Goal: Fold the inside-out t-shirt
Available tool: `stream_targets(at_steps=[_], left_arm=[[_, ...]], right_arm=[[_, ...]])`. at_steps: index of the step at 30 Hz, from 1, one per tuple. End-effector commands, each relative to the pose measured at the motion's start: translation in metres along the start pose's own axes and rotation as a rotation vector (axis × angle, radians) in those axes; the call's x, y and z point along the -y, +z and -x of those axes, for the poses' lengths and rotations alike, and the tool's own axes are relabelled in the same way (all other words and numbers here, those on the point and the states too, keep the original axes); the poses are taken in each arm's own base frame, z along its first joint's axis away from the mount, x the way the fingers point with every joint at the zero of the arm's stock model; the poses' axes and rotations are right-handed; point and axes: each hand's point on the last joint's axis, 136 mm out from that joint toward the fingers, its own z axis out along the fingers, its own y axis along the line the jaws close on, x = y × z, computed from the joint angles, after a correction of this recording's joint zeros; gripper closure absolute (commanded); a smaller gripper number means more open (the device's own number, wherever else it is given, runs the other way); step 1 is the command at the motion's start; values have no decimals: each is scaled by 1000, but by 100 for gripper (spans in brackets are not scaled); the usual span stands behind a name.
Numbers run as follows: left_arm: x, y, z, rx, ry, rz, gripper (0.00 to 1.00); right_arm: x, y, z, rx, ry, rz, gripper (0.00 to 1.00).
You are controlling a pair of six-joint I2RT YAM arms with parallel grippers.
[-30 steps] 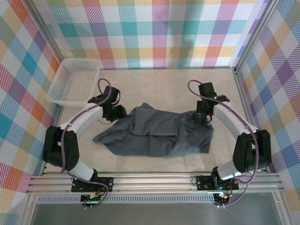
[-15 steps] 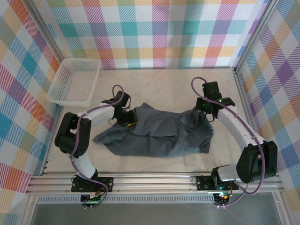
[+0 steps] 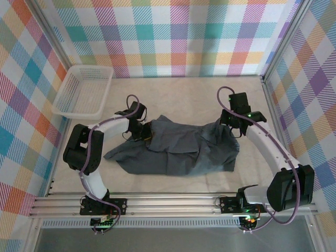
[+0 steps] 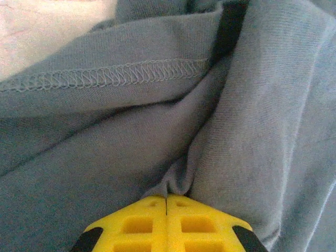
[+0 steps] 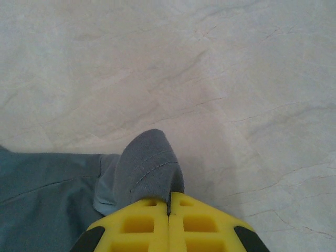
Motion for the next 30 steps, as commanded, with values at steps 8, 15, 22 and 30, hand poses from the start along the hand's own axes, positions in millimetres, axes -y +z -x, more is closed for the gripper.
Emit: stream_targets(at_steps=[8,15,22,30], left_arm=[[-20,-132,38,295,-37,-24,100],[-49,-103,15,222,-116,52,100],[-96,-105,3,236,-226,172,100],[-68,-60,-21,77,-196,-1,97]], right_arm=[[71,-53,32,176,352,-55,100],[78,-22,-9,63,411,-74,100],[151,-22,-37,64,735,-157,100],[136,6,-64,-41,760,-48,100]])
